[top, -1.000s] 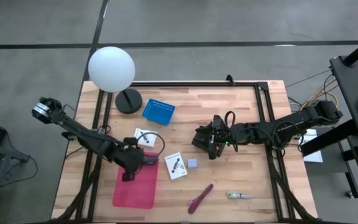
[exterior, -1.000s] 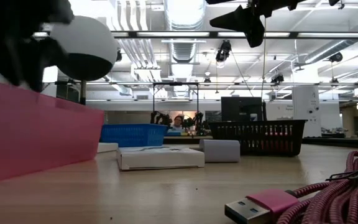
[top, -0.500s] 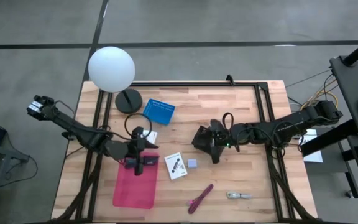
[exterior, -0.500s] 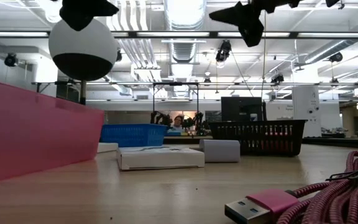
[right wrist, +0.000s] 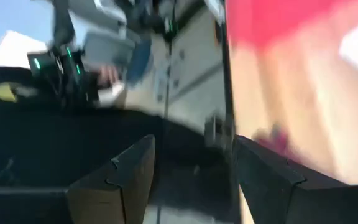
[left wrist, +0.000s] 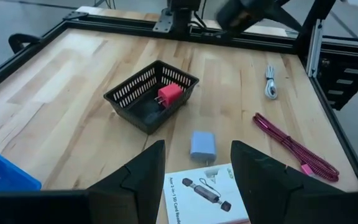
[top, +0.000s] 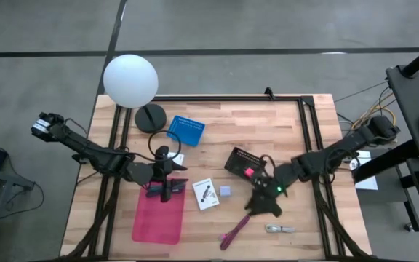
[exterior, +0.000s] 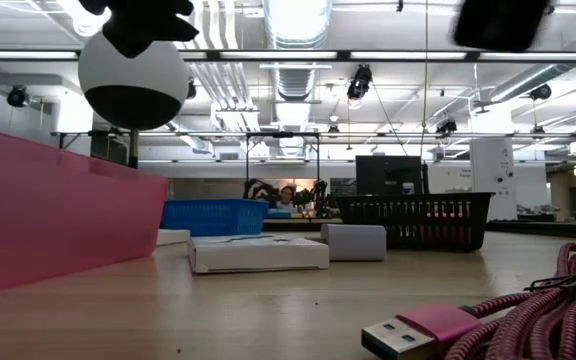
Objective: Pick and place items into bin
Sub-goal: Put the white charger cable into the pink bin
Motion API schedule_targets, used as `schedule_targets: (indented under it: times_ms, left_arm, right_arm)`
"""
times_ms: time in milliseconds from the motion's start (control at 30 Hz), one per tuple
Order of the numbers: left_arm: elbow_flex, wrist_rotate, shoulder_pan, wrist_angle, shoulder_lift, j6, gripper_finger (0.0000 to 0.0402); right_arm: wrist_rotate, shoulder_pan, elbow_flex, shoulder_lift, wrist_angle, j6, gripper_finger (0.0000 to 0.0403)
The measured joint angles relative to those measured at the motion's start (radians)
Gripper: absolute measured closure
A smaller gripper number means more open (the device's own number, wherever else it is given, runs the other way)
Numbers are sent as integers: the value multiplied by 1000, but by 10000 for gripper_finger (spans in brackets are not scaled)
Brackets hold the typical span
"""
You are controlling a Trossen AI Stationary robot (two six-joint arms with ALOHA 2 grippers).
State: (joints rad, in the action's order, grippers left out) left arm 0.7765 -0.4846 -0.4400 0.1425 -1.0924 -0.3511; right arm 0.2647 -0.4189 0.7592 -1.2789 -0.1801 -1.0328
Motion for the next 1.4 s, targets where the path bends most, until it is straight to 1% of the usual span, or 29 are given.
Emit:
schedule_targets:
  times_ms: [167, 333, 467, 533, 633, 700, 767, 967, 1300, 1400]
  left_arm:
    - [0, 0, 2, 0, 0, 0, 234]
    - [0, 0, 2, 0, 0, 0, 234]
    - [0, 0, 2, 1, 0, 1, 234]
    - [0, 0, 2, 2, 0, 1, 234]
    - [-2, -5, 2, 3, 0, 0, 234]
    - [-8, -20, 2, 2, 0, 1, 234]
    - [-16, -22, 2, 3, 0, 1, 234]
    - [-42, -22, 2, -3, 0, -8, 234]
    - [-47, -22, 2, -3, 0, -8, 234]
    - [-47, -22, 2, -3, 0, -8, 234]
  right_arm:
    - [2, -114, 0, 0, 124, -84, 202]
    - [-54, -219, 0, 0, 263, -130, 202]
    - [-65, -293, 0, 0, 360, -150, 202]
    - [-96, -330, 0, 0, 423, -161, 202]
    - [-172, -370, 0, -3, 494, -162, 202]
    - [-220, -385, 0, -14, 511, -161, 202]
    - [-234, -396, 0, -32, 508, -142, 202]
    - [-208, -411, 32, -135, 512, -72, 202]
    - [-241, -410, 152, -326, 704, -6, 202]
    - [-242, -410, 180, -376, 700, 2, 202]
